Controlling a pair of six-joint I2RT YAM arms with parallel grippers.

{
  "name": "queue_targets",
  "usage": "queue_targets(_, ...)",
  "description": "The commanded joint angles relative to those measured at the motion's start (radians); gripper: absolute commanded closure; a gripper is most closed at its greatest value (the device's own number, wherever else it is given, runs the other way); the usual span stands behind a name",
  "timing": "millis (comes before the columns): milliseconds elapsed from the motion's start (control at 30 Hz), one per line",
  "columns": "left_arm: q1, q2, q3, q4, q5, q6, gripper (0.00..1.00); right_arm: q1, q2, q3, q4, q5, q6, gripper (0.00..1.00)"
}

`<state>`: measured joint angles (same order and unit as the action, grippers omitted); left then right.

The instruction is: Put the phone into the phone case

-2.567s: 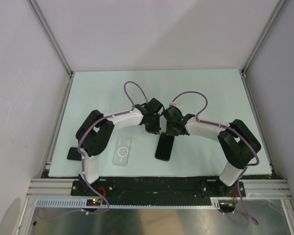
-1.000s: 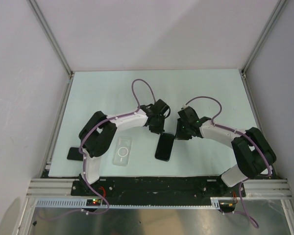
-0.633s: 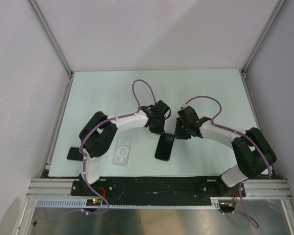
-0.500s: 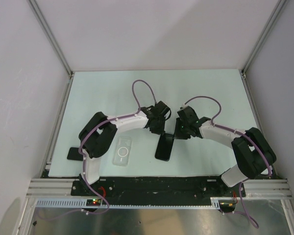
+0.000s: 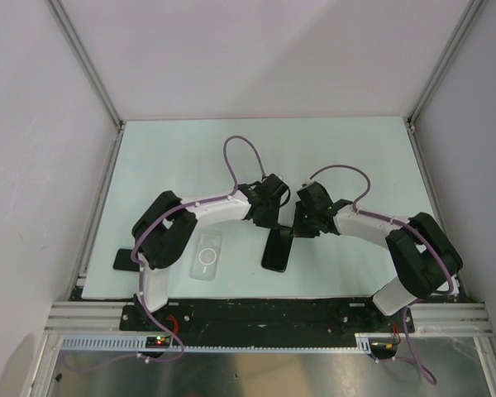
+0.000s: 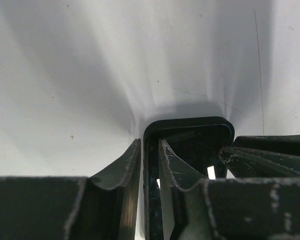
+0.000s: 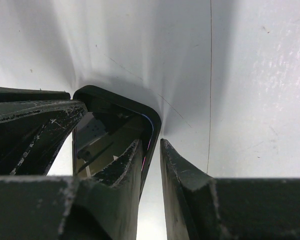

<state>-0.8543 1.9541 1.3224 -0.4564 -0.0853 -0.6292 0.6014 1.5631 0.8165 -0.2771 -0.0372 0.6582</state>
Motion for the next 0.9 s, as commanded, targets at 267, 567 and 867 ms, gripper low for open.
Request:
queue_targets(267, -0.002, -0.018, -0.007, -0.113, -0.030, 0.021, 0.76, 0.049, 0.046, -0.065, 0.022, 0.063, 0.051, 0.78)
queue_targets(567, -0.001, -0.028, 0.027, -0.115, -0.014, 0.023, 0.75, 0.060, 0.111, -0.124, 0.038, 0.110, 0.077, 0.87)
queue_targets(867, 0.006, -0.101, 0.040, -0.117, 0.025, 0.015, 0.68, 0.056, 0.051, -0.122, 0.050, 0.100, 0.063, 0.79)
